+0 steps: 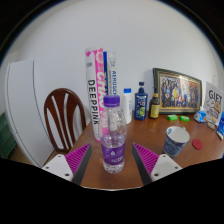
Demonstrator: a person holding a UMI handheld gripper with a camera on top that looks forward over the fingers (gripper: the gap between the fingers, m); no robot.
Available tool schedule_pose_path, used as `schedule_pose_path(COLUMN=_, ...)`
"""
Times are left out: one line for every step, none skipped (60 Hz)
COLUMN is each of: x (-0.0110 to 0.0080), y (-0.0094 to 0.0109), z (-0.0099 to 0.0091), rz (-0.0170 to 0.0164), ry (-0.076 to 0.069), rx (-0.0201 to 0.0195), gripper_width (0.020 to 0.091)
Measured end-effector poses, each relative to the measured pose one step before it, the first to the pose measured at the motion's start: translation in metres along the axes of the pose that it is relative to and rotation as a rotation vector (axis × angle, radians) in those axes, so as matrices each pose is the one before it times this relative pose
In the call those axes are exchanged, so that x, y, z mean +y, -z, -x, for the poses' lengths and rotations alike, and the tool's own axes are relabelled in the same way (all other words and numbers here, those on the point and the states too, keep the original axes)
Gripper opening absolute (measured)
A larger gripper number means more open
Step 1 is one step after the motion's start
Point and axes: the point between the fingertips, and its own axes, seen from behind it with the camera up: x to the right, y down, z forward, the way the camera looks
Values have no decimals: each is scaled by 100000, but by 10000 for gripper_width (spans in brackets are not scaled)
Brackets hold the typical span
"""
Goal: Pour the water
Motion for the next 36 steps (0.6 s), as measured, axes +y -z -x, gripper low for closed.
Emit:
schedule_pose_path(x=195, y=-711, z=-15, rz=-69, ry=-26, rx=818, gripper_width=827)
schedule_pose_path(x=218, y=-671, z=-23, rz=-79, ry=107, rx=901, gripper_width=820)
schedule_pose_path(x=208, y=-661, z=-86, rz=-125, ry=207, rx=1071, gripper_width=814)
schedule_pose_path(x=269, y=-754, z=-59, rz=-473, ry=237, rx=927, gripper_width=803)
schedule_pose_path(x=172, y=-531, z=-26, rz=9, ry=162, rx=821, gripper_width=786)
schedule_pose_path(x=124, y=-516, z=-32, rz=-234, ry=67, rx=835, gripper_width=765)
schedule_pose_path(x=79, y=-465, z=15, rz=-336, ry=73, rx=527, gripper_width=740)
schedule_pose_path(x=86, y=-411, z=61, rz=-359, ry=29, rx=399, gripper_width=712)
schedule_pose_path(x=121, y=-436, z=30, rz=-173, ry=-2, rx=401, gripper_width=682)
schedule_pose_path(x=182, y=-355, z=18, rz=103, ry=-27, rx=481, gripper_width=647)
schedule_pose_path(x=245, y=-76, z=-146, rz=454, ry=105, rx=656, gripper_width=610)
schedule_pose_path(x=144, y=-279, z=-59, rz=197, ry=-104, rx=633, gripper_width=571)
schedule_pose_path(x=-112, y=-277, z=-316, rz=-1135, ry=89, rx=1149, gripper_width=544)
schedule_pose_path(x=-244, y=-107, z=-227, rz=-1217, ry=66, rx=1266, gripper_width=509)
schedule_pose_path(x=-150, y=-53, z=47, rz=-895, ry=-324, rx=98, gripper_width=504)
schedule_pose_path(x=92, y=-31, z=68, rz=-43, ry=-385, rx=-187, gripper_width=502)
schedule_pose_path(x=-85, y=-37, z=15, rz=-529, ry=-222, rx=-39, gripper_width=480)
schedule_pose_path(x=-37, y=1, z=28, rz=-326, ry=-199, rx=-110, gripper_width=478)
schedule_pose_path(x=28, y=20, z=21, rz=-72, ry=-116, rx=-121, gripper_width=456)
schedule_pose_path(x=-23, y=91, z=-18, rz=-195, ry=24, rx=-36, gripper_width=440)
schedule_pose_path(x=0, y=8, z=19, rz=-72, ry=-96, rx=-121, gripper_width=421)
schedule_pose_path(x=17, y=12, z=13, rz=85, ry=-88, rx=-295, gripper_width=399)
schedule_pose_path(x=24, y=35, z=38, rz=162, ry=-268, rx=-405, gripper_width=397)
schedule_pose_path(x=-27, y=0, z=76, rz=98, ry=-46, rx=-512, gripper_width=358)
schedule_pose_path(x=-84, y=67, z=24, rz=-21, ry=-237, rx=-311, gripper_width=357)
schedule_pose_path(x=-106, y=58, z=40, rz=-82, ry=-218, rx=-365, gripper_width=328)
schedule_pose_path(x=-110, y=82, z=-32, rz=-59, ry=24, rx=-29, gripper_width=324)
schedule_pose_path(x=-162, y=53, z=5, rz=-210, ry=-32, rx=59, gripper_width=324)
schedule_pose_path(x=-181, y=78, z=-14, rz=-178, ry=233, rx=47, gripper_width=324)
schedule_pose_path(x=-208, y=96, z=-1, rz=-232, ry=253, rx=32, gripper_width=324)
schedule_pose_path(x=-277, y=102, z=35, rz=-292, ry=-31, rx=-107, gripper_width=324)
schedule_pose_path(x=-313, y=100, z=42, rz=-286, ry=-225, rx=-246, gripper_width=326)
schedule_pose_path(x=-330, y=227, z=17, rz=-520, ry=-730, rx=-609, gripper_width=326)
schedule_pose_path(x=-405, y=140, z=101, rz=-477, ry=-1198, rx=-539, gripper_width=324)
schedule_pose_path(x=-423, y=173, z=99, rz=-458, ry=-1827, rx=-733, gripper_width=324)
schedule_pose_path(x=-433, y=157, z=159, rz=-275, ry=-2271, rx=-970, gripper_width=324)
